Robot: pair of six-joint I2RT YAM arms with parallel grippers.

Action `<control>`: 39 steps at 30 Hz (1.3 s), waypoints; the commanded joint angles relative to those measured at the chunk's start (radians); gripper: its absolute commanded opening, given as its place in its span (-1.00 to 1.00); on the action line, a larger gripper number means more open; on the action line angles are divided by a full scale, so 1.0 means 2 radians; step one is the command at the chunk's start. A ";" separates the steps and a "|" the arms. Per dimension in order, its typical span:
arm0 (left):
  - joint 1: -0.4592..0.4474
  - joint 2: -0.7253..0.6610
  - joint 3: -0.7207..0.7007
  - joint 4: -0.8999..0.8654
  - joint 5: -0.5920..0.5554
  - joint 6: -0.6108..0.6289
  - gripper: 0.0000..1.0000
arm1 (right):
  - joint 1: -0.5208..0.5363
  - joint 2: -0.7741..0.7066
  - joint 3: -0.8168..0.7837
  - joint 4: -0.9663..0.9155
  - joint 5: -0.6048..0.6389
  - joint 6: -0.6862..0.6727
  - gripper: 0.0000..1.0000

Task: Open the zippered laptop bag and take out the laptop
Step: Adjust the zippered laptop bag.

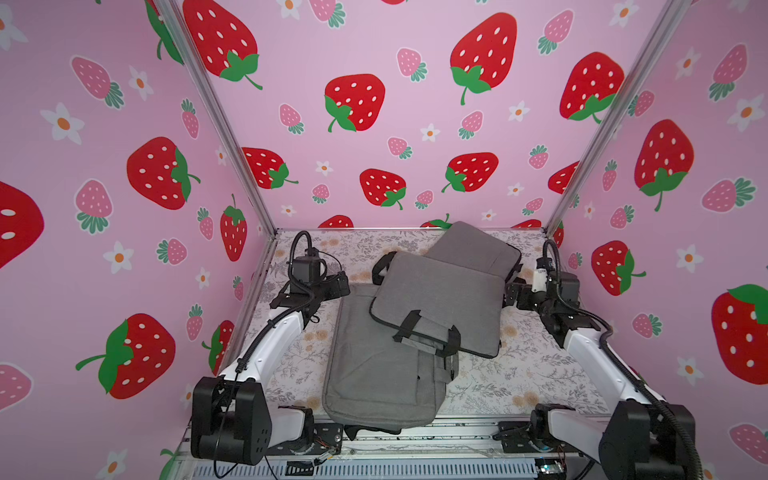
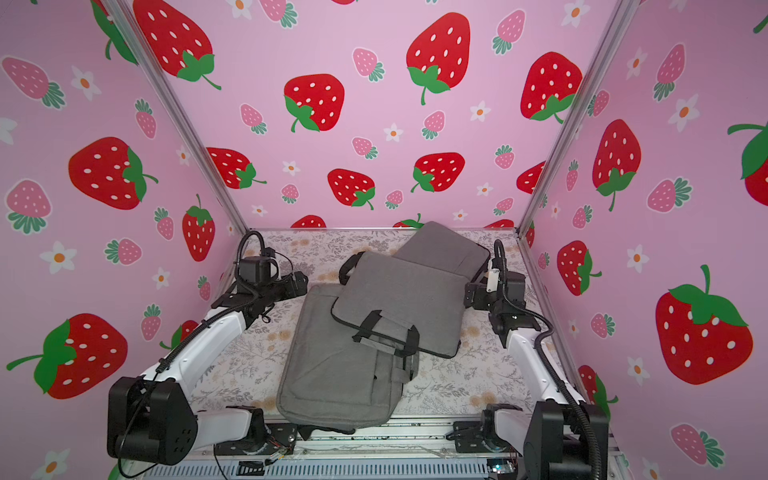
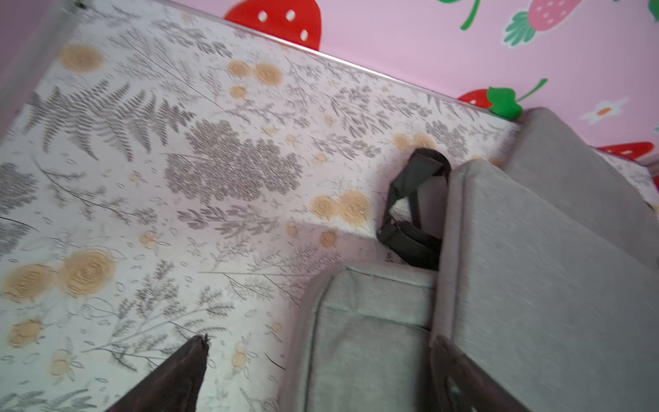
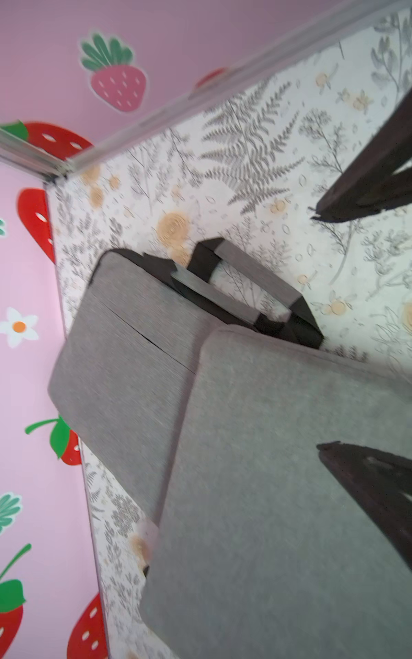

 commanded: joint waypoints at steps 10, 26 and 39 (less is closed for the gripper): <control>-0.093 0.063 0.070 -0.122 0.118 -0.053 1.00 | 0.029 -0.033 0.026 -0.245 -0.074 0.121 0.99; -0.111 0.165 0.098 -0.055 0.147 -0.097 0.40 | 0.055 0.022 -0.053 -0.137 -0.123 0.161 0.68; -0.123 0.169 0.089 -0.069 0.142 -0.088 -0.66 | 0.056 0.063 -0.052 -0.100 -0.179 0.151 -0.51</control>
